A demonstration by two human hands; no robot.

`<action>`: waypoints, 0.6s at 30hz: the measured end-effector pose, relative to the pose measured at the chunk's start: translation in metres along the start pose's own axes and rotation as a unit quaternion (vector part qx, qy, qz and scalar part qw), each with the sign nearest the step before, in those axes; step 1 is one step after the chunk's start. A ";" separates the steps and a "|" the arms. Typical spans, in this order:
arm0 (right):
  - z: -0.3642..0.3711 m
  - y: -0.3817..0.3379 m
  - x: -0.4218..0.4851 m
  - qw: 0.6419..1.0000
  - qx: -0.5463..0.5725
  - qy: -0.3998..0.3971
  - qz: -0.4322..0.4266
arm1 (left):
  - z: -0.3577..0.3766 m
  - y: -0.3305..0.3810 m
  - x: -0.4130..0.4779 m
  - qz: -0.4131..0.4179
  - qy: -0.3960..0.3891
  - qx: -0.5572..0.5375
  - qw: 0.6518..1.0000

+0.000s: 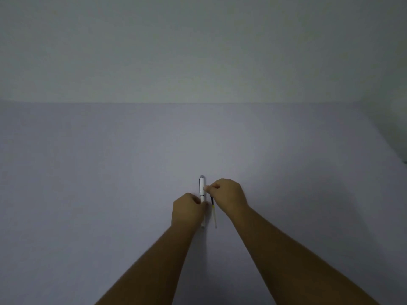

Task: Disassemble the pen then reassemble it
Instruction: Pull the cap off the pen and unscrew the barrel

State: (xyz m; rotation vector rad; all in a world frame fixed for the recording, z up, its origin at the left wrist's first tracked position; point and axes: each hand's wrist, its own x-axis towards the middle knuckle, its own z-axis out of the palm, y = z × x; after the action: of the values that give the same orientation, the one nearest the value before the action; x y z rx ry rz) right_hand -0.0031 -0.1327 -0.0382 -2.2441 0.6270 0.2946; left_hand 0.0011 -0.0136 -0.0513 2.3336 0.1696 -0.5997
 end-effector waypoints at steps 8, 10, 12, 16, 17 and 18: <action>-0.009 -0.021 0.001 0.998 0.059 -0.028 -0.003 | -0.014 0.010 -0.018 0.073 -0.005 -0.038 0.997; -0.014 -0.023 -0.001 0.992 0.123 -0.023 0.017 | -0.019 0.012 -0.022 0.073 -0.030 -0.041 0.996; -0.023 -0.024 0.001 0.978 0.201 0.016 0.050 | -0.021 0.012 -0.027 0.071 -0.068 -0.019 0.995; -0.043 -0.012 0.013 0.986 0.157 -0.004 0.051 | -0.019 0.004 -0.040 0.034 -0.088 -0.067 0.993; -0.043 -0.006 0.014 0.991 0.124 -0.028 0.049 | -0.020 0.003 -0.042 0.027 -0.084 -0.078 0.993; -0.041 0.002 0.013 0.994 0.089 -0.046 0.048 | -0.021 0.001 -0.042 0.022 -0.081 -0.083 0.993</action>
State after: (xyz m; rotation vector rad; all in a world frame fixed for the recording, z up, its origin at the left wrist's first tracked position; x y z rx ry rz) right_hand 0.0074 -0.1684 -0.0171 -2.0218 0.6853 0.3725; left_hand -0.0277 0.0015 -0.0172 2.1129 0.0885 -0.7218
